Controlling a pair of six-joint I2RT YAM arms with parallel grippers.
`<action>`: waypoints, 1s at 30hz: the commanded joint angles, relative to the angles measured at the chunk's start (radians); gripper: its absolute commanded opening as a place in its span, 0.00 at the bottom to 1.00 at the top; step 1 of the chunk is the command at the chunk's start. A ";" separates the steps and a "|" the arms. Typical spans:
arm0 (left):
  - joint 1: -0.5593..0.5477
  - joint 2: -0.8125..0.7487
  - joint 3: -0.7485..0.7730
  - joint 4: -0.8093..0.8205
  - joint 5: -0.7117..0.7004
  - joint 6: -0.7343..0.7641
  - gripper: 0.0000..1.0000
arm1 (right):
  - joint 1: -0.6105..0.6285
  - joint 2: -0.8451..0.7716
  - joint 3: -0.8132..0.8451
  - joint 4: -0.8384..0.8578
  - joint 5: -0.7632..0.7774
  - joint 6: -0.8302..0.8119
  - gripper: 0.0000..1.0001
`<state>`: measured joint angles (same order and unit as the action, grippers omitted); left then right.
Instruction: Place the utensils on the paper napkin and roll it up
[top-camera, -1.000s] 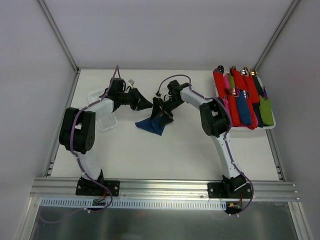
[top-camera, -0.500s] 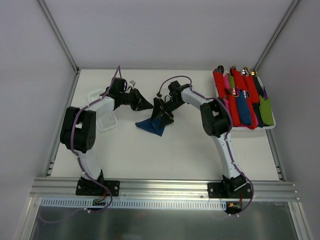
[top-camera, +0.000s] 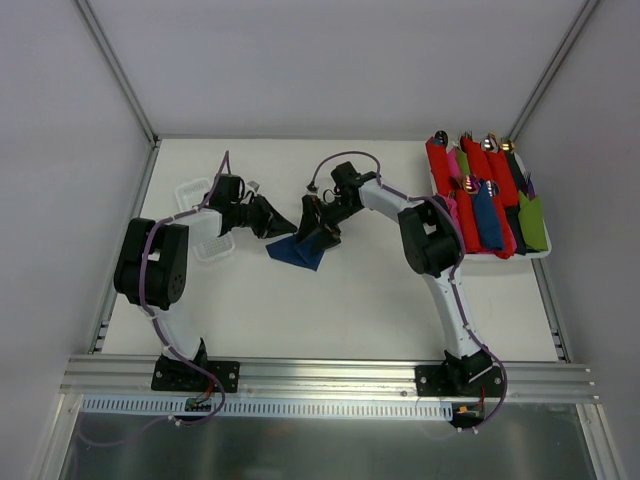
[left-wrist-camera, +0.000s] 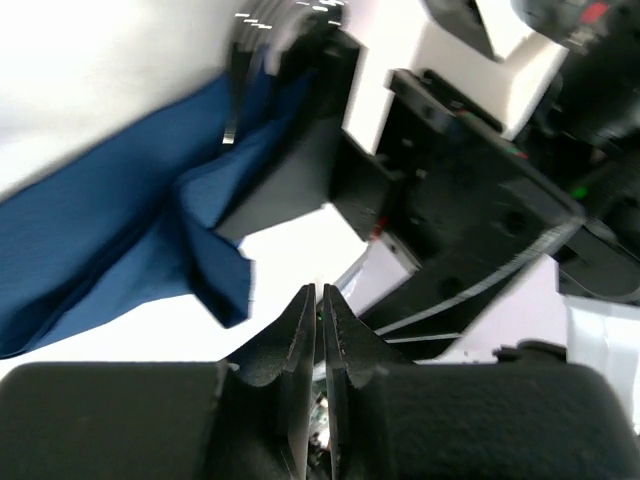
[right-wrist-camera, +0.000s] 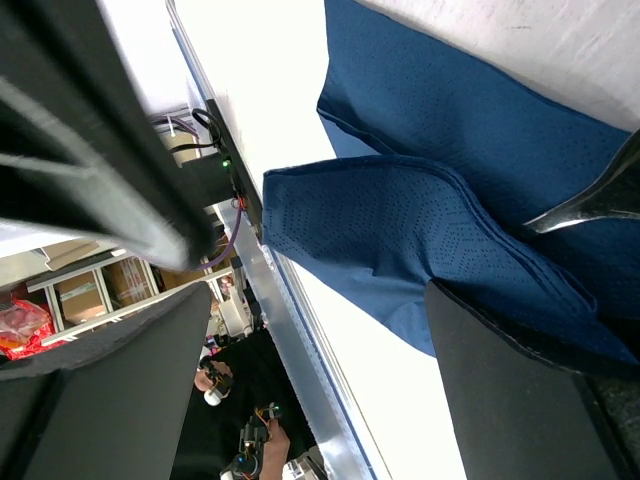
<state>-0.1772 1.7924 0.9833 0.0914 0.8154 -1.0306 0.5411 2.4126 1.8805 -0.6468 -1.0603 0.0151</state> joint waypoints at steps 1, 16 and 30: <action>-0.013 0.002 0.054 0.050 0.065 0.003 0.08 | 0.005 -0.047 -0.015 0.042 0.059 -0.020 0.93; -0.102 0.110 0.158 -0.261 0.018 0.138 0.02 | 0.007 -0.056 -0.012 0.041 0.071 -0.017 0.95; -0.099 0.136 0.181 -0.469 -0.128 0.265 0.00 | 0.008 -0.089 -0.008 0.041 0.039 -0.018 0.94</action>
<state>-0.2695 1.9137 1.1378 -0.3035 0.7319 -0.8146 0.5434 2.4012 1.8732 -0.6312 -1.0489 0.0151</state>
